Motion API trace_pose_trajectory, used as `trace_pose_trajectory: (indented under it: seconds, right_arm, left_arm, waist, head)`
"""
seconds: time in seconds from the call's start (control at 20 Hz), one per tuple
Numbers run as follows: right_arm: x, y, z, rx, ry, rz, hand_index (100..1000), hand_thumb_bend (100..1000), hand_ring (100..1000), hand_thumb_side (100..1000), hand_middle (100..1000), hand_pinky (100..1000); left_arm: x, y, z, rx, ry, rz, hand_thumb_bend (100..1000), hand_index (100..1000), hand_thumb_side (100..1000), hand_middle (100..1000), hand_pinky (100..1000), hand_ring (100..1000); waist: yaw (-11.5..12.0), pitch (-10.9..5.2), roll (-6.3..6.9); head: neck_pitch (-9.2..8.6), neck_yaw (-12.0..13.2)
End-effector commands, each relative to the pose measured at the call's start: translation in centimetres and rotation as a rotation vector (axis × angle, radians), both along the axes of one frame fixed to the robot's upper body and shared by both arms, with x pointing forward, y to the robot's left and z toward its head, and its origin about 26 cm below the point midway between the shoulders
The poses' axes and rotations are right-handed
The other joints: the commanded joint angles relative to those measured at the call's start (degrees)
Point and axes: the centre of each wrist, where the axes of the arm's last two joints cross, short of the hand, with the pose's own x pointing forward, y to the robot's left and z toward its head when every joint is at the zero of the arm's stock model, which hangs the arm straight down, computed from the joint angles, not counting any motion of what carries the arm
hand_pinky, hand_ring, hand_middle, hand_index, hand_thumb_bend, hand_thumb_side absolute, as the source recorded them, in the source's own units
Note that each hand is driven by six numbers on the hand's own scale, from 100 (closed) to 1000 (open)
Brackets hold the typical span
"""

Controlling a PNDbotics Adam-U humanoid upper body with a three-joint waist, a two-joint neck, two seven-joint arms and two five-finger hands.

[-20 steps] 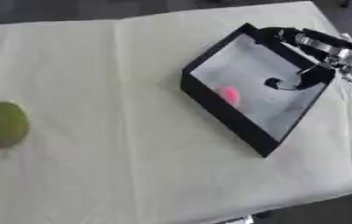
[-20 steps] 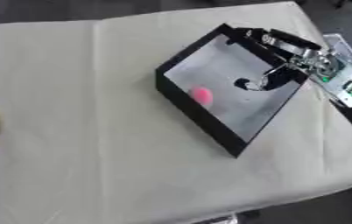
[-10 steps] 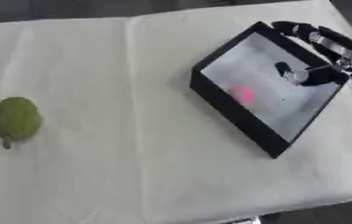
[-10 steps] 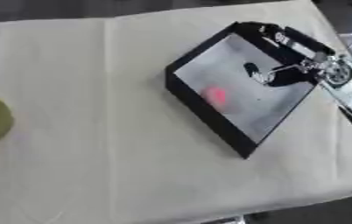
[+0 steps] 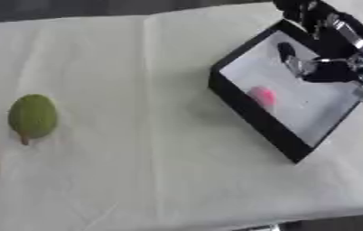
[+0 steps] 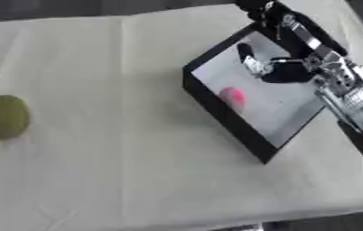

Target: Pick up the objects with one hand, pass them to the other hand, and then place them into the box on the other side of the table.

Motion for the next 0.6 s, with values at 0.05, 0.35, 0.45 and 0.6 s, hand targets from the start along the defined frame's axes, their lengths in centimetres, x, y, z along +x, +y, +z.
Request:
trace_pose_trajectory:
  seconds: [0.05,0.35,0.45,0.6]
  right_arm:
    - [-0.4,0.2,1.8,-0.002,0.006,0.032,1000,100,1000,145,926,1000]
    - [-0.5,0.0,1.8,0.005,0.015,0.02,1000,100,1000,149,918,1000]
    - [-0.5,0.1,1.8,0.004,0.015,0.022,1000,100,1000,146,918,1000]
    - [-0.6,0.2,1.8,0.008,0.007,0.021,1000,100,1000,145,919,1000]
  left_arm:
    - [-0.8,2.6,2.7,0.073,0.094,-0.105,388,902,694,750,915,815]
    - [-1.8,3.8,4.2,0.187,0.141,-0.173,458,906,650,762,917,827]
    - [-2.1,3.8,4.4,0.222,0.146,-0.168,471,912,638,766,919,831]
    - [-2.6,3.8,4.5,0.267,0.146,-0.153,507,915,608,774,922,838]
  waist:
    - [-0.02,-1.35,0.08]
    - [0.25,-1.18,0.13]
    - [0.34,-1.11,0.18]
    - [0.56,-0.96,0.36]
  head:
    - [0.12,0.21]
    - [0.19,1.85]
    - [0.25,2.28]
    - [0.31,3.32]
